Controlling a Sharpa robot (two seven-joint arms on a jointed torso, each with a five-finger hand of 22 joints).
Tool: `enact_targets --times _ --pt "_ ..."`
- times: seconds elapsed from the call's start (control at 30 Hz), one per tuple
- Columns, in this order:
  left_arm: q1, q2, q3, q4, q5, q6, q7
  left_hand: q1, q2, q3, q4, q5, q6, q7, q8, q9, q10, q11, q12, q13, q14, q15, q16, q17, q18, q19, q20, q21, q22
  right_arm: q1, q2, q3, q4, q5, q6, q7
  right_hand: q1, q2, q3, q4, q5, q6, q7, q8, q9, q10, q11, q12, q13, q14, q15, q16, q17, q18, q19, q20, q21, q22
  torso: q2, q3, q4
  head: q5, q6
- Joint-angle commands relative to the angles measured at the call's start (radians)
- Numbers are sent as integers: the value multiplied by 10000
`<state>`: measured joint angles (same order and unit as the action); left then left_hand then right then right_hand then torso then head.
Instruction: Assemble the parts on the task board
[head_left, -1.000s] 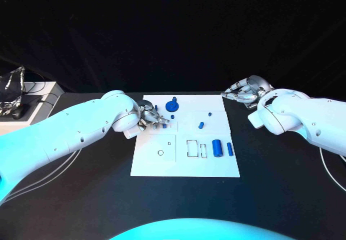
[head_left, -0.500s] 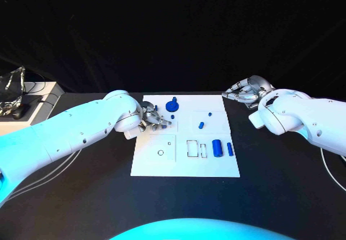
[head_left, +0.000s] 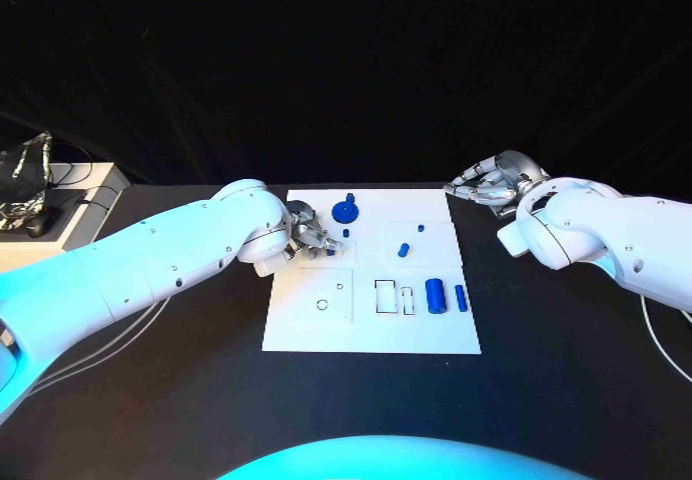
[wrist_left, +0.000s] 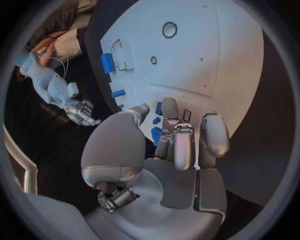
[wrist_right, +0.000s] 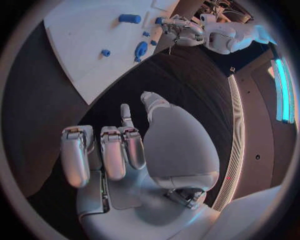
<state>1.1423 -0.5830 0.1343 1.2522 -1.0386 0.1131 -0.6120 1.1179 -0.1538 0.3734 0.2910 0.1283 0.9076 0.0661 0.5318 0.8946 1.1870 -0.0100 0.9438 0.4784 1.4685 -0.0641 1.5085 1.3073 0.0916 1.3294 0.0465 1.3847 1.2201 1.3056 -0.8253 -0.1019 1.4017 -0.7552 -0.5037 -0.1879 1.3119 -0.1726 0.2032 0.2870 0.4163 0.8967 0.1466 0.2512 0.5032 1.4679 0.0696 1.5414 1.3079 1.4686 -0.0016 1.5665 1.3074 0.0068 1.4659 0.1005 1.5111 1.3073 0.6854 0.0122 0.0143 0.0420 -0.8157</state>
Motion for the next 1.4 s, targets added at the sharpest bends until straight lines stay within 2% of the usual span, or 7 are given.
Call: enact_targets --times 0.03,0.27,0.5,0.67,1.03,1.4 --pt "4 46 10 -5 -197 30 -71 162 -25 169 -2 41 -66 -36 59 23 -74 5 69 16 589 -18 64 1014 -109 75 4 48 18 -7 7 1 0 -89 129 85 -115 -8 51 -7 51 -60 8 47 9 679 -34 -50 2310 943 -47 -68 2310 90 769 -37 -49 2261 -4 -5 -11 6 -14" --pt "4 65 11 -47 -266 306 -208 206 -88 251 -4 33 -63 -36 67 36 -84 2 75 16 591 -19 67 1022 -110 78 3 50 25 -8 2 1 -1 -89 136 79 -115 -8 51 -7 51 -60 8 47 9 679 -34 -50 2310 943 -47 -68 2310 90 769 -37 -49 2261 1 -15 -8 -18 -25" --pt "2 148 10 -84 -389 200 -245 206 -110 261 0 27 -59 -36 70 40 -85 3 76 15 592 -19 69 1029 -110 78 3 50 26 -9 10 1 2 -89 143 80 -132 -14 61 0 53 -66 8 55 31 687 -34 -43 2317 945 -47 -64 2320 88 773 -38 -42 2267 10 -19 1 -21 -32" --pt "0 214 10 -116 -527 163 -266 28 -222 283 33 -18 -26 -19 92 62 -79 19 90 7 595 -10 73 1039 -114 85 4 54 40 -9 19 1 3 -89 149 83 -132 -14 61 0 53 -66 8 55 31 687 -34 -43 2317 945 -47 -64 2320 88 773 -38 -42 2267 6 -17 -9 -16 -45" --pt "-6 304 10 -281 -626 209 -307 -19 -220 295 28 -22 -1 -27 109 73 -70 15 95 3 601 -9 81 1063 -118 99 5 64 61 -10 25 1 2 -89 148 87 -132 -14 61 0 53 -66 8 55 31 687 -34 -43 2317 945 -47 -64 2320 88 773 -38 -42 2267 1 -13 -6 -31 -62" --pt "-20 367 9 -337 -588 260 -279 345 -229 701 -25 -6 41 -105 209 166 -65 -52 107 -29 602 -64 81 1060 -117 102 -21 63 72 -11 28 1 2 -89 149 89 -132 -14 61 0 53 -66 8 55 31 687 -34 -43 2317 945 -47 -64 2320 88 773 -38 -42 2267 -6 -8 -2 -41 -94"
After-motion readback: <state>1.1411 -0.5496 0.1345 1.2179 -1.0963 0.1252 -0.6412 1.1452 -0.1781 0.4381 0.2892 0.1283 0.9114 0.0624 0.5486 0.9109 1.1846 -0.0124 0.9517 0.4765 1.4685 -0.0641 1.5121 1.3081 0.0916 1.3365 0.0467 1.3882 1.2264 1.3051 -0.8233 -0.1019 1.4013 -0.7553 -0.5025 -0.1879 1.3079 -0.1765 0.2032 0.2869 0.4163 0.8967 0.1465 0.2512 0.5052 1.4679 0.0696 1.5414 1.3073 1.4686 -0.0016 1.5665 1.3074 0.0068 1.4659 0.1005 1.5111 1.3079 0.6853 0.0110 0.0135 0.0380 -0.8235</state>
